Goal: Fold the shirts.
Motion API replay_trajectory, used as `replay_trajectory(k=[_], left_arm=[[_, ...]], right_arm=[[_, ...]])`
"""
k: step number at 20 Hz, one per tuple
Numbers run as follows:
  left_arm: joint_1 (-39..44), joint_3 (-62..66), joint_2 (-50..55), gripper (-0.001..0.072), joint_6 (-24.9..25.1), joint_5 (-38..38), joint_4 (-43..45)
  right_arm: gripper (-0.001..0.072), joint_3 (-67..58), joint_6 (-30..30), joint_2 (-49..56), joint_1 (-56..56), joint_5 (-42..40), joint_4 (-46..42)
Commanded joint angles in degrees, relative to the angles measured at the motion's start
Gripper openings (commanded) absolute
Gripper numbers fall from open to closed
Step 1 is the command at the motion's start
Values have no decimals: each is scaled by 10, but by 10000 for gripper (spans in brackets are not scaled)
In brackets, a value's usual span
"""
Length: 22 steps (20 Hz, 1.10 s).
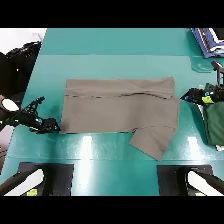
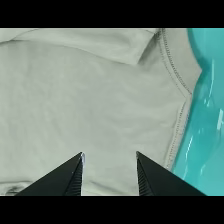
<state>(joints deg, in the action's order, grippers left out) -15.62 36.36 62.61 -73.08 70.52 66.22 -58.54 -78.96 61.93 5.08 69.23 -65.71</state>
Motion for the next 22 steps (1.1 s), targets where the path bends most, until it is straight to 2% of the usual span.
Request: replay_trajectory(k=[1,7,11,12,13,17,18,19,20,21,22], left_arm=[[-1,-26,-8,495,30,-45,-55],[5,-26,-6,494,31,-40,-82],[88,-26,-6,492,30,-63,-74],[100,-26,-6,284,28,-74,-74],[103,-26,-6,19,28,-80,-75],[102,-22,-8,26,24,-85,-76],[102,-19,-8,26,24,-84,-77],[102,-16,-8,26,24,-85,-79],[102,-16,-9,26,24,-86,-80],[102,-16,-8,26,24,-86,-80],[102,-16,-8,26,24,-85,-80]], right_arm=[[382,5,0,-24,-1,-1,2],[382,6,0,-40,-1,10,0],[382,6,0,-23,6,82,-20],[381,12,0,-21,14,100,-32],[382,26,0,-23,26,111,-39],[387,144,0,-61,100,150,-49],[411,176,0,-70,115,160,-48],[560,209,0,-78,127,172,-47],[592,240,0,-84,133,181,-43],[568,265,0,-89,132,182,-42],[507,288,0,-92,128,177,-28]])
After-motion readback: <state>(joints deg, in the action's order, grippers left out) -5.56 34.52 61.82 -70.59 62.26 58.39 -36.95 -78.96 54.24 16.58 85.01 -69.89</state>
